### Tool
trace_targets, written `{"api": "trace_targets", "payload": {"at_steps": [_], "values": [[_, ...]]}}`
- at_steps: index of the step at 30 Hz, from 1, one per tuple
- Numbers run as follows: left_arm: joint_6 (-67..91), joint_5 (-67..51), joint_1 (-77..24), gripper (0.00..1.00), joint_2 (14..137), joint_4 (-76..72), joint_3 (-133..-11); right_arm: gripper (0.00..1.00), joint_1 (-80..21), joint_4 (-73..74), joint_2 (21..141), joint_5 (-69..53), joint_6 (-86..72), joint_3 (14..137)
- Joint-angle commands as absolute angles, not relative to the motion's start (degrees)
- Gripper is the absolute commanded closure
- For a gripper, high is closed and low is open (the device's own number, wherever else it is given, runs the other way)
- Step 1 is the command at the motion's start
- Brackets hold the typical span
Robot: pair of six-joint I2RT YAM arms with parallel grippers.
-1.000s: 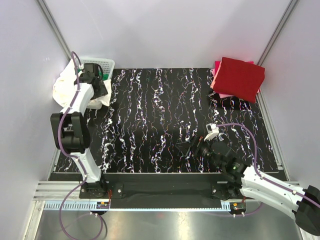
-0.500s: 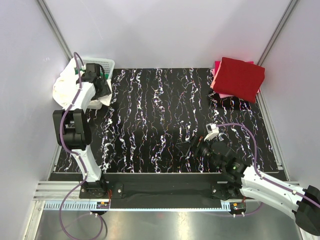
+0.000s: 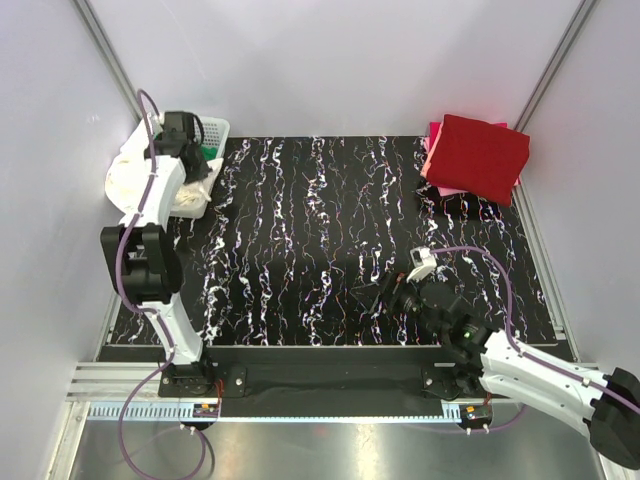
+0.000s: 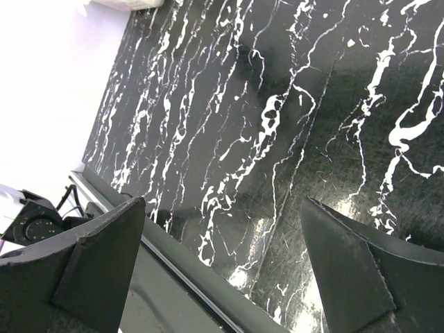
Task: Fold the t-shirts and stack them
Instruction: Grab the tshirt from the pile, then move the tshirt to the center of the board
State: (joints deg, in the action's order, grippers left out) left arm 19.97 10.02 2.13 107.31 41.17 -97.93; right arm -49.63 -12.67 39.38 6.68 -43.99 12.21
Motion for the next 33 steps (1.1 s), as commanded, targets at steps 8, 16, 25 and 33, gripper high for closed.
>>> {"api": "trace_targets", "payload": {"at_steps": [8,16,25,33], "values": [[12.1,19.7,-22.4,0.98,100.8,54.3,-129.9,0.00,-49.9,4.5,26.6,22.5,-49.6,15.3],[10.4,7.8,-40.6,0.34,107.9,62.8,-130.4,0.00,-49.9,37.1,4.9,37.2,-58.3,21.0],[15.5,12.7,-46.8,0.01,99.2,61.6,-112.5,0.00,-49.9,28.8,20.6,27.9,-53.4,26.9],[20.6,19.9,-45.4,0.01,79.8,59.3,-90.7,0.00,-49.9,17.0,59.5,8.1,-47.2,39.1]]}}
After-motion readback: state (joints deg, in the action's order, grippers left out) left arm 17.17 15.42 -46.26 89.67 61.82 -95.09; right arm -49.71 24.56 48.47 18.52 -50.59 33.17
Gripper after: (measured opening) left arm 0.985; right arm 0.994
